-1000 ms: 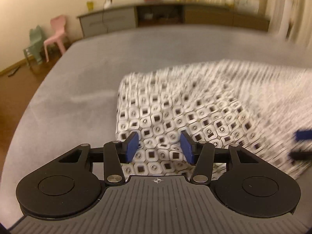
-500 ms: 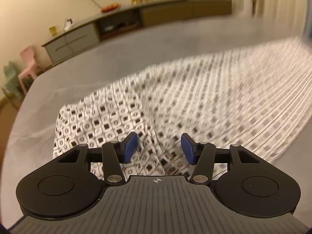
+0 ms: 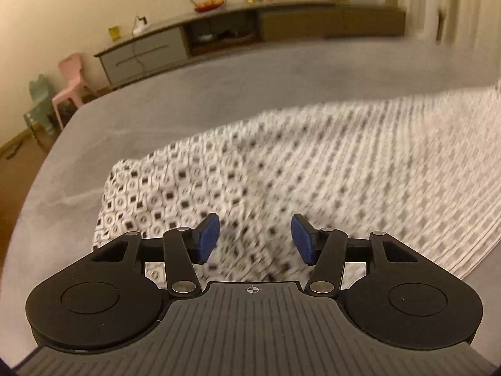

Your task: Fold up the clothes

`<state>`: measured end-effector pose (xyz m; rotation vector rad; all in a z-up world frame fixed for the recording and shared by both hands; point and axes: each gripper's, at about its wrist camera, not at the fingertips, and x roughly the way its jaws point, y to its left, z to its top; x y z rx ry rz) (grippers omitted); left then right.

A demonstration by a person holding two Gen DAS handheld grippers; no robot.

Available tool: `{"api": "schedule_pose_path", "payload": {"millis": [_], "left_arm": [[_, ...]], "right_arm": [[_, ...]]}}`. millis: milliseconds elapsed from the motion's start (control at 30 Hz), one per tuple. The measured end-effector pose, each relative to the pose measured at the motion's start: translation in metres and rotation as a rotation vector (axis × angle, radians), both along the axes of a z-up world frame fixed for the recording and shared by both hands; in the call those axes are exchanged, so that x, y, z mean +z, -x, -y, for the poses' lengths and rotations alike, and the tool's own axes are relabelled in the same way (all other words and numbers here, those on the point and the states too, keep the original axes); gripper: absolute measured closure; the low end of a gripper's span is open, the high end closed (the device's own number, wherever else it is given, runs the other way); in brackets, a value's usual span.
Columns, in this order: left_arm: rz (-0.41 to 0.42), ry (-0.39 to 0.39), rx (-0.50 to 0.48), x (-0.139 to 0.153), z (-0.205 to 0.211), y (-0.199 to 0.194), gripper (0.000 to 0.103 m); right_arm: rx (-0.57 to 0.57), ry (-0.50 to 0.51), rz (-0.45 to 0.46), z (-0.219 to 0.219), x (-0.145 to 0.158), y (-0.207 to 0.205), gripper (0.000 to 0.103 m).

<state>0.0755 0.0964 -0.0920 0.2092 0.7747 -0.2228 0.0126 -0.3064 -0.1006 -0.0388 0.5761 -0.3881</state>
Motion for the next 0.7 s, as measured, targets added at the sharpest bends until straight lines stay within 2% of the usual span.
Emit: {"api": "schedule_pose_path", "payload": {"millis": [100,167,300,400,433,467,500,533,567,633,700], "left_arm": [[0.013,0.094,-0.002,0.014,-0.001,0.000,0.063],[0.010,0.130,-0.011,0.020,0.001,0.000,0.063],[0.008,0.106,-0.054,0.022,0.018,0.002,0.063],[0.010,0.084,-0.092,0.021,0.030,0.005,0.063],[0.008,0.076,-0.103,0.020,0.034,0.005,0.063],[0.006,0.068,-0.113,0.019,0.039,0.005,0.063],[0.004,0.060,-0.124,0.018,0.043,0.005,0.063],[0.005,0.056,-0.135,0.018,0.048,0.006,0.063],[0.005,0.053,-0.146,0.018,0.052,0.007,0.063],[0.008,0.056,-0.161,0.018,0.058,0.009,0.063],[0.010,0.058,-0.177,0.019,0.064,0.011,0.063]], "right_arm": [[0.236,0.166,0.003,-0.078,0.006,0.004,0.094],[0.341,0.185,-0.043,-0.112,-0.006,0.000,0.094],[0.363,0.167,-0.128,-0.131,-0.040,-0.012,0.094],[0.371,0.156,-0.152,-0.130,-0.044,-0.005,0.093],[0.373,0.155,-0.154,-0.130,-0.043,-0.003,0.089],[0.388,0.141,-0.151,-0.129,-0.041,-0.002,0.085],[0.404,0.126,-0.147,-0.129,-0.040,0.000,0.071],[0.436,0.076,-0.143,-0.128,-0.036,0.003,0.052],[0.469,0.021,-0.138,-0.127,-0.031,0.006,0.047],[0.534,-0.107,-0.129,-0.121,-0.020,0.013,0.047],[0.515,-0.232,-0.082,-0.105,-0.007,0.019,0.047]]}}
